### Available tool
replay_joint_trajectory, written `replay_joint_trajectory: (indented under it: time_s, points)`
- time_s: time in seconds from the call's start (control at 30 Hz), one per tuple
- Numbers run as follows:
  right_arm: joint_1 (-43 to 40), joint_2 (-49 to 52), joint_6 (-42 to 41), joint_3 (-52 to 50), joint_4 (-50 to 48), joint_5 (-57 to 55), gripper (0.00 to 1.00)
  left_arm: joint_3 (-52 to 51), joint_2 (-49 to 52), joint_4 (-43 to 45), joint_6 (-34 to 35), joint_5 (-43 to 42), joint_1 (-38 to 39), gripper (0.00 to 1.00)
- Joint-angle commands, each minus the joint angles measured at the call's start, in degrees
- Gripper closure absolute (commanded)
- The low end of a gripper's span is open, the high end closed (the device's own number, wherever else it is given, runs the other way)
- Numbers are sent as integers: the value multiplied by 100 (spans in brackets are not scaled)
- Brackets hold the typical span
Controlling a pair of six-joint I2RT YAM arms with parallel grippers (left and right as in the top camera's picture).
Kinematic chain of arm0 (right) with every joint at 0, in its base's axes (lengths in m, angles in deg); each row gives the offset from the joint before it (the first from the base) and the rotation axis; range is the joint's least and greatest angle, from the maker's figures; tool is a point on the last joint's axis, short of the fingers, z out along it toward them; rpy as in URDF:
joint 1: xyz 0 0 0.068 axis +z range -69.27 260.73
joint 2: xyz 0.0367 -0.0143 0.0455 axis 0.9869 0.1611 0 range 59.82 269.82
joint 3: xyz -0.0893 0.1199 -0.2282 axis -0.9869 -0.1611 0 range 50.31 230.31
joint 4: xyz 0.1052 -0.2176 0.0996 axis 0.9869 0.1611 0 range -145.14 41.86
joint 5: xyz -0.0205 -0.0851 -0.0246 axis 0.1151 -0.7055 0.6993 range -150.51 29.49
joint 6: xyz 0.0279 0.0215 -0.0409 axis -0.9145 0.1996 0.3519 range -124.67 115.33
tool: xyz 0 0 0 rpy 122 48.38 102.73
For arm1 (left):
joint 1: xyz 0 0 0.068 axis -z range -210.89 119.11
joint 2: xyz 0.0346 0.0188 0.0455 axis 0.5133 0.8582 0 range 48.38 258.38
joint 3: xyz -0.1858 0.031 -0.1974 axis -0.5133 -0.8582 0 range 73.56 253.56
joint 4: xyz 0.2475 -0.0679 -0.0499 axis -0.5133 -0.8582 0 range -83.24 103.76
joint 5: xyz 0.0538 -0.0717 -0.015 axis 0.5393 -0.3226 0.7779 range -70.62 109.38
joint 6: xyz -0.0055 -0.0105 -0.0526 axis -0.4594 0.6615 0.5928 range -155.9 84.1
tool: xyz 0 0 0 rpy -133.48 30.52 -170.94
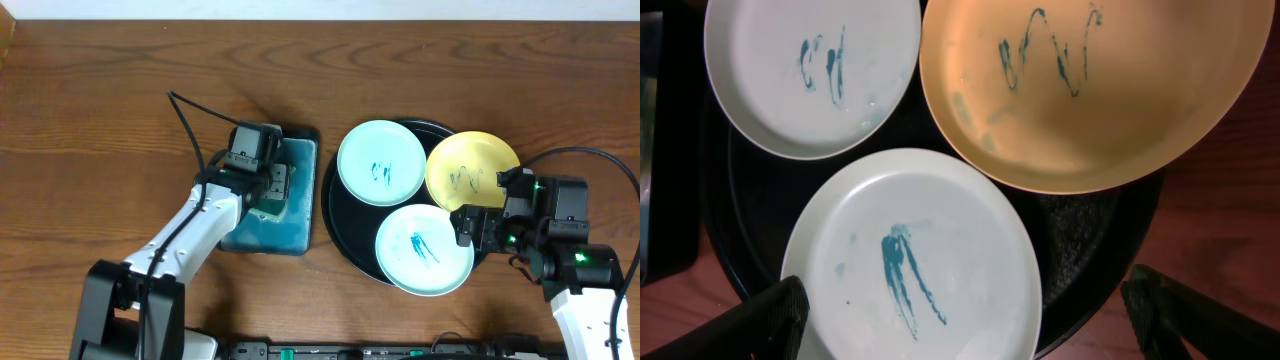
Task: Clean dirty plates on tray and stack at the side
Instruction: 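Reach the right gripper to the front pale green plate rim and grasp it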
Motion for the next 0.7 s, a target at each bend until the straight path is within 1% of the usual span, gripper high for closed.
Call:
replay_joint_trajectory:
  time_s: [0.0, 0.1, 0.27, 0.37, 0.4, 0.5, 0.53, 0.57, 0.67]
  points:
    - [52, 0, -44, 127, 0, 48, 1, 61, 192, -50, 70, -2, 13, 37]
    - [52, 0, -44, 127, -2, 48, 1, 61, 409, -42, 70, -308, 13, 38]
    - [52, 0, -44, 127, 0, 48, 1, 61, 828, -46, 70, -343, 13, 50]
    - [52, 0, -44, 127, 0, 48, 1, 61, 1036, -46, 70, -341, 13, 63]
    - [52, 0, -44, 127, 0, 46, 1, 61, 1069, -50, 70, -341, 13, 66]
    - [52, 0, -44, 127, 0, 48, 1, 61, 1091, -63, 70, -341, 13, 80]
    - [52, 0, -44, 127, 0, 46, 1, 61, 1091, -63, 70, -341, 13, 87]
    - [52, 0, -44, 127, 0, 48, 1, 61, 1091, -66, 70, -341, 13, 92]
    - [52, 0, -44, 127, 0, 48, 1, 61, 1091, -66, 70, -341, 13, 92]
